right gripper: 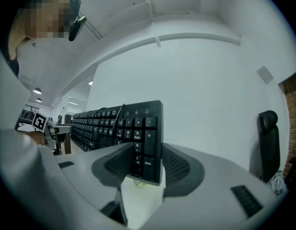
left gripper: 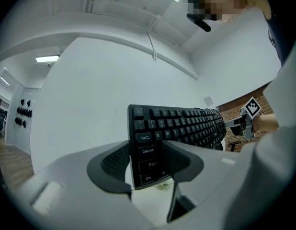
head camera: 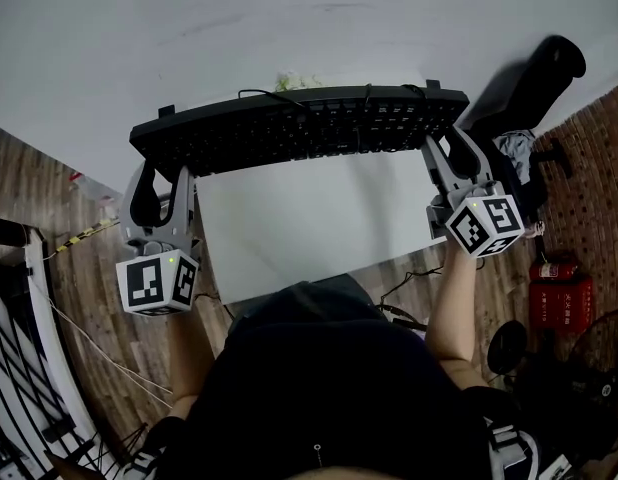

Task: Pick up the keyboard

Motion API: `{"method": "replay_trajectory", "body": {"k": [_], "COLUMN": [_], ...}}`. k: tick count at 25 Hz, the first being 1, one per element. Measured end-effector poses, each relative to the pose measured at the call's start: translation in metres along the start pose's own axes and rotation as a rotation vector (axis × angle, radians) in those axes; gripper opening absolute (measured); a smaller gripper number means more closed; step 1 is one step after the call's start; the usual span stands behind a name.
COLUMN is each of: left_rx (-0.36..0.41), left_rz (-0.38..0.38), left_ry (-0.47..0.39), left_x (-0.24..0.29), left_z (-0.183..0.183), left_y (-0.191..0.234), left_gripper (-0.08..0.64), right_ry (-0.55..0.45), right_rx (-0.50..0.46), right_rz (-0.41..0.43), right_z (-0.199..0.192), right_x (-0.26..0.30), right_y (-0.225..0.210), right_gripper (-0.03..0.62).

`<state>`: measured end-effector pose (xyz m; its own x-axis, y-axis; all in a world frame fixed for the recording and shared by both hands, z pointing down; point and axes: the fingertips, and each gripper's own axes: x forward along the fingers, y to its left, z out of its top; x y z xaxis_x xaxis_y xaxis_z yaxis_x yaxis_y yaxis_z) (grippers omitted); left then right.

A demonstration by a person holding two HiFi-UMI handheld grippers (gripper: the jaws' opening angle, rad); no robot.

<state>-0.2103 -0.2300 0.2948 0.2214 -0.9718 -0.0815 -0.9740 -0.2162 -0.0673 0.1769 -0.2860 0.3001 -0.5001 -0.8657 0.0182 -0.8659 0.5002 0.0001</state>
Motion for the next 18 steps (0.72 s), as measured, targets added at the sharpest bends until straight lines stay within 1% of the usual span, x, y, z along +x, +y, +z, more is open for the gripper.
{"method": "replay_trajectory", "body": {"k": [4, 8, 12, 18], "left_rx": [-0.003, -0.011, -0.018, -0.003], "left_rz": [-0.004, -0.007, -0.006, 0.015], "left_ry": [0.006, 0.017, 0.007, 0.023], "left_x": [0.0017, 0.0031, 0.0025, -0.0003], "left_z": [-0.001, -0.0059, -0.0072, -0.0018], "left_y": [0.0017, -0.0004, -0.0024, -0.0053], "left_gripper": [0.218, 0.216, 0.216, 0.216], "right_ry": [0.023, 0.023, 0.014, 0.029], "right_rx": [-0.009, -0.013, -0.011, 0.005], "right_rz": [-0.026, -0.042, -0.036, -0.018], "right_z": [-0.0002, -0.0017, -0.0026, -0.0034], "right_x": [-0.0014, -0.0032, -0.0024, -0.0005], "right_y": [0.0014, -0.001, -0.0025, -0.0059], "right_gripper": [0.19, 0.19, 0.189, 0.189]}}
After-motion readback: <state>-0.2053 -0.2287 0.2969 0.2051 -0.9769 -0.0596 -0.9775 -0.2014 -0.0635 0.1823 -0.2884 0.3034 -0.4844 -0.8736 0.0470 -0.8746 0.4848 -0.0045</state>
